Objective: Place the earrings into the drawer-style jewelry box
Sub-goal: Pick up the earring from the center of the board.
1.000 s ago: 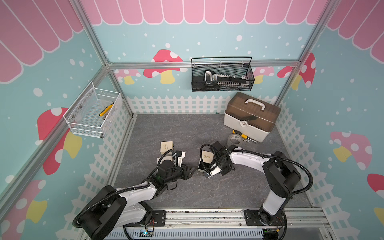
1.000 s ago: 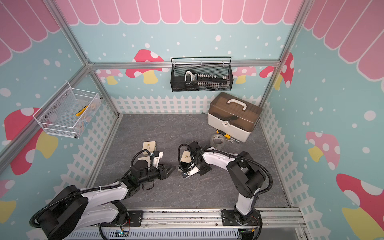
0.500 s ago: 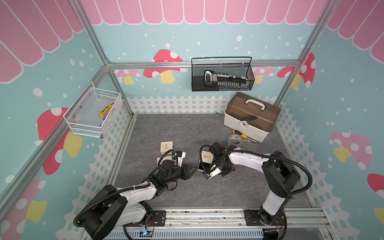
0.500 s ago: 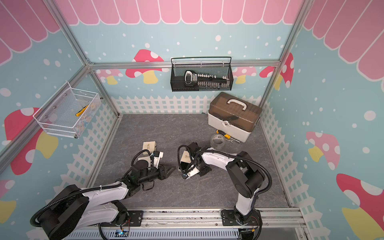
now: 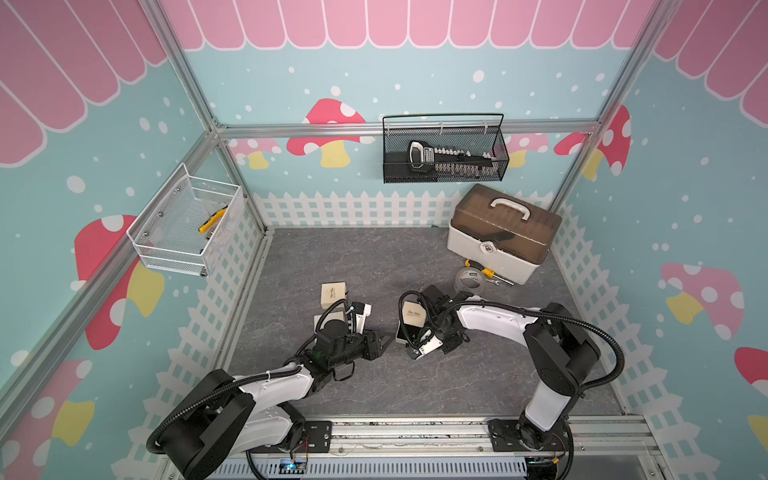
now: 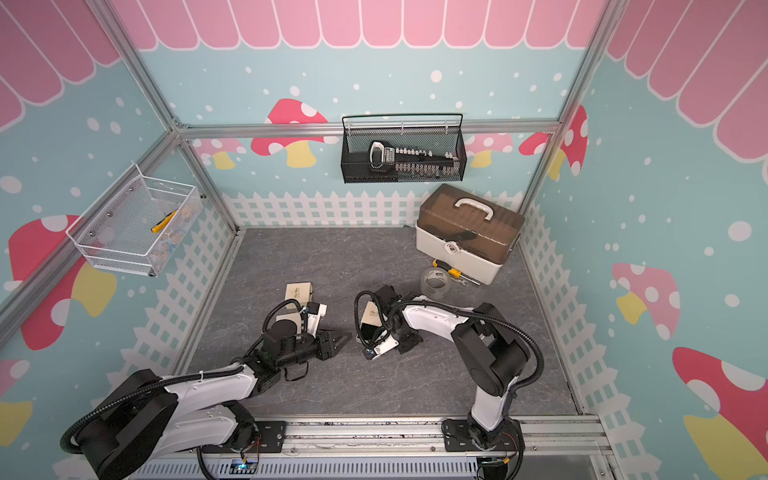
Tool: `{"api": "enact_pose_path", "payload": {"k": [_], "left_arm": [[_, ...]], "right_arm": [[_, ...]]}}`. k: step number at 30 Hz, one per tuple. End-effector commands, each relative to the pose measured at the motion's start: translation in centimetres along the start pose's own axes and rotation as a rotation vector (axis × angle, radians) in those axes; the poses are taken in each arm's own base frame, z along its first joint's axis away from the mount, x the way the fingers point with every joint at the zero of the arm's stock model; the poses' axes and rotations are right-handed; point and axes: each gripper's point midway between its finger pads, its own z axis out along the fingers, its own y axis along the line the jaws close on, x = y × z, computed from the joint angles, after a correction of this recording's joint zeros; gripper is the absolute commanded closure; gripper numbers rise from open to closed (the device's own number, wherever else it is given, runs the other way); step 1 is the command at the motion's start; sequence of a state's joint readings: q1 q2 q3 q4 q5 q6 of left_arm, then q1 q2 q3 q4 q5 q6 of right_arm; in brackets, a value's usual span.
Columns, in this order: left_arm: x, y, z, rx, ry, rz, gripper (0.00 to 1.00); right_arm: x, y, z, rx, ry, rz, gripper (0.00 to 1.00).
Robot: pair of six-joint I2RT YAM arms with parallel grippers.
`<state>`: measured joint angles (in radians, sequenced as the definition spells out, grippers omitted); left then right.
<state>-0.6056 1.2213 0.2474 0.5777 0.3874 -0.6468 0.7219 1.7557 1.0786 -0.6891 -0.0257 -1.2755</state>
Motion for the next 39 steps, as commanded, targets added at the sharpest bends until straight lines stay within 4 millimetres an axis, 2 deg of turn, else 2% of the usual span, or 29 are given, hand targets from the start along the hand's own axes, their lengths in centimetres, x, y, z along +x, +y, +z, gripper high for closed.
{"api": "enact_pose_path", "payload": {"k": [1,17,19,28,39], "left_arm": [[-0.6,-0.4,0.2,0.004,-0.011,0.029,0.51],[-0.5,-0.2,0.1,-0.005,-0.011,0.030,0.52],[-0.5,-0.3,0.1,-0.004,-0.011,0.031,0.52],[-0.5,-0.2,0.1,-0.005,-0.012,0.032,0.52],[-0.5,1.5,0.1,-0.090,-0.030,-0.008,0.52]], "right_arm": [[-0.7,0.5,0.2,-0.039,-0.019,-0.023,0.87],[-0.8,0.6,0.3,-0.059,-0.019,-0.002,0.95],[-0.8,0.7,0.4,-0.062,-0.019,0.000,0.99],[-1.0,0.6,0.1,-0.058,-0.031,0.020,1.00],[-2.3,-0.1,-0.9,0.053,-0.127,0.150,1.00]]}}
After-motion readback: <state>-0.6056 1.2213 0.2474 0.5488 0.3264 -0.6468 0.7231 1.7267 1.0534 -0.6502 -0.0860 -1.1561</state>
